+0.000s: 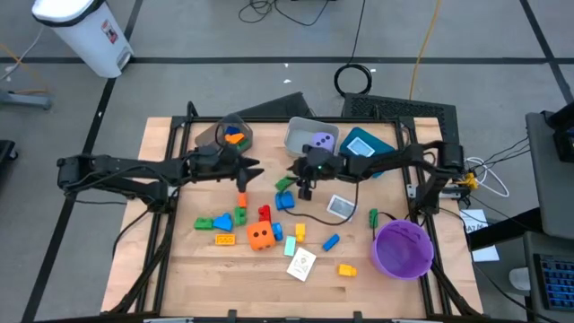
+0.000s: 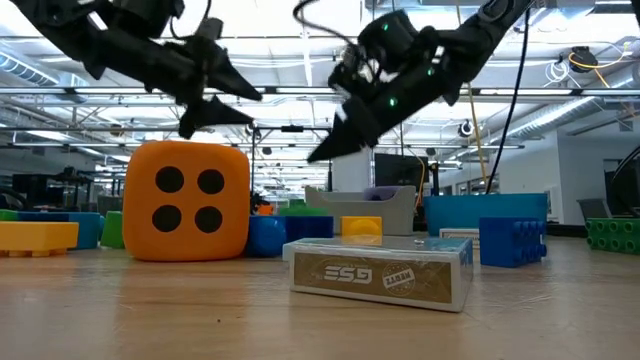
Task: Pick & Place Toys
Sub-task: Put the green gamepiece into the black bin
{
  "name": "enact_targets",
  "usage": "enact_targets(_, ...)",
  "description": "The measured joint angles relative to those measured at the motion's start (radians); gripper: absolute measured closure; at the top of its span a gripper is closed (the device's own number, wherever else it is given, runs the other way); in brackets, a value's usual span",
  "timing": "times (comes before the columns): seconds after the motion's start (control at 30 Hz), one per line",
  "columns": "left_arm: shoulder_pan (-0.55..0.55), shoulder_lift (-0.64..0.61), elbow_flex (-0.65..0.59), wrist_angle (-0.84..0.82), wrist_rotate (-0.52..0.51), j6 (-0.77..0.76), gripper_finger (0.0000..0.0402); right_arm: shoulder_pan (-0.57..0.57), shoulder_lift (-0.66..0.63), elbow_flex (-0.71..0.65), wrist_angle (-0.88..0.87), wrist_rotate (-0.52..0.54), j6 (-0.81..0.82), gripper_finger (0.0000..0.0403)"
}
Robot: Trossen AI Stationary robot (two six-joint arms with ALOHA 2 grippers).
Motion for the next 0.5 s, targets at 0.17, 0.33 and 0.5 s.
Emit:
enact_targets(0.17,0.036,0.111,0.000,0.143,-0.003,-0.039,0.0172,0.000,-0.058,0.000,-0.002,0.000,-0.009,0.0327)
enact_targets(0.33,0.056,0.176,0.000,0.216,-0.002,0.042,0.0172,0.000,-0.066,0.000,-0.085,-0.001,-0.035,0.0352)
enact_targets(0.5,0.051,0.254,0.000,0.224,0.024,0.177,0.0172,0.011,-0.049,0.000,-0.143,-0.004,-0.038,0.0342)
